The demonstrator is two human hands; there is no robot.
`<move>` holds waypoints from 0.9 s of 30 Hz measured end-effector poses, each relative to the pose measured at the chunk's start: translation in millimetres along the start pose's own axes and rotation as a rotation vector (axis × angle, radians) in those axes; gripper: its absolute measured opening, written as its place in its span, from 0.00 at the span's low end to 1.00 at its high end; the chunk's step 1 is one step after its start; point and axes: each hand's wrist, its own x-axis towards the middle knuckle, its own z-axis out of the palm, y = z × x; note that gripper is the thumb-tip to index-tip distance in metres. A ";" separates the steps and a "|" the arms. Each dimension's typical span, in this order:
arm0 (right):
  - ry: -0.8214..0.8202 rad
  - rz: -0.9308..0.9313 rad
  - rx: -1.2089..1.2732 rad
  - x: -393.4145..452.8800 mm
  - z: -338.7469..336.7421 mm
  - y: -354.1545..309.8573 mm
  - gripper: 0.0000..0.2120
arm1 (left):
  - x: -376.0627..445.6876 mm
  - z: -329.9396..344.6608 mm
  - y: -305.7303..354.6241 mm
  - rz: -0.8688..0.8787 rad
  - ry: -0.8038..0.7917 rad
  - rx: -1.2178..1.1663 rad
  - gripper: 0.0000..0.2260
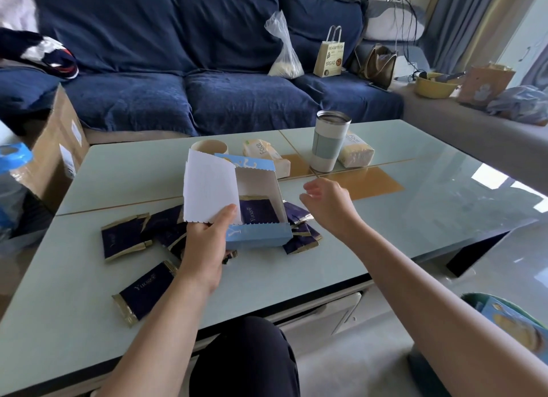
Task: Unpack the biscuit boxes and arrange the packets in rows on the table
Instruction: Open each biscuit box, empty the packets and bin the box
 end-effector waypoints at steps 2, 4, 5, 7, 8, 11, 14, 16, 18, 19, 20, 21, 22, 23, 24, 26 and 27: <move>0.014 -0.136 0.006 -5.2 -6.1 -14.8 0.12 | -1.2 1.2 -0.4 -0.011 -0.037 0.019 0.11; -0.029 -0.261 -0.052 -10.2 -8.4 -26.0 0.12 | -2.1 1.7 -0.8 -0.028 -0.072 0.028 0.13; -0.064 -0.316 -0.104 -12.4 -8.2 -29.1 0.12 | -2.5 1.6 -0.6 -0.028 -0.083 0.034 0.15; -0.127 -0.420 -0.240 -15.3 -5.9 -32.0 0.14 | -2.8 -0.2 0.0 -0.029 -0.072 0.039 0.16; -0.144 -0.469 -0.296 -16.2 -4.8 -32.9 0.14 | -2.4 -1.6 0.1 -0.032 -0.065 0.040 0.15; -0.166 -0.558 -0.323 -17.7 -3.2 -38.0 0.16 | -2.8 -5.1 0.1 -0.033 -0.123 0.058 0.09; -0.223 -0.547 -0.356 -15.9 -1.0 -41.0 0.22 | -5.9 -4.5 1.5 -0.033 -0.195 0.083 0.09; -0.245 -0.532 -0.383 -16.6 1.4 -40.6 0.25 | -6.5 -3.6 3.5 -0.020 -0.186 0.098 0.09; -0.255 -0.541 -0.385 -20.1 3.1 -39.8 0.26 | -6.3 -3.1 5.3 0.006 -0.178 0.117 0.09; -0.273 -0.539 -0.356 -22.2 3.6 -39.3 0.25 | -6.5 -2.8 6.0 0.021 -0.183 0.128 0.09; -0.298 -0.525 -0.313 -23.9 3.5 -38.9 0.25 | -6.8 -2.1 6.5 0.038 -0.189 0.140 0.10; -0.319 -0.506 -0.271 -24.8 2.8 -38.8 0.26 | -7.4 -1.3 7.0 0.054 -0.196 0.150 0.11; -0.327 -0.489 -0.247 -24.6 1.8 -39.1 0.27 | -8.0 -0.3 7.0 0.066 -0.201 0.153 0.12; -0.327 -0.475 -0.243 -23.5 0.8 -39.5 0.30 | -8.5 0.3 7.0 0.075 -0.204 0.150 0.12; -0.326 -0.459 -0.255 -21.9 -0.2 -40.2 0.32 | -8.8 0.8 7.1 0.083 -0.207 0.147 0.12; -0.345 -0.429 -0.290 -18.1 -1.9 -42.1 0.34 | -9.7 2.1 8.1 0.104 -0.214 0.159 0.12; -0.366 -0.414 -0.293 -16.4 -2.8 -42.1 0.33 | -10.0 2.8 8.7 0.115 -0.219 0.166 0.12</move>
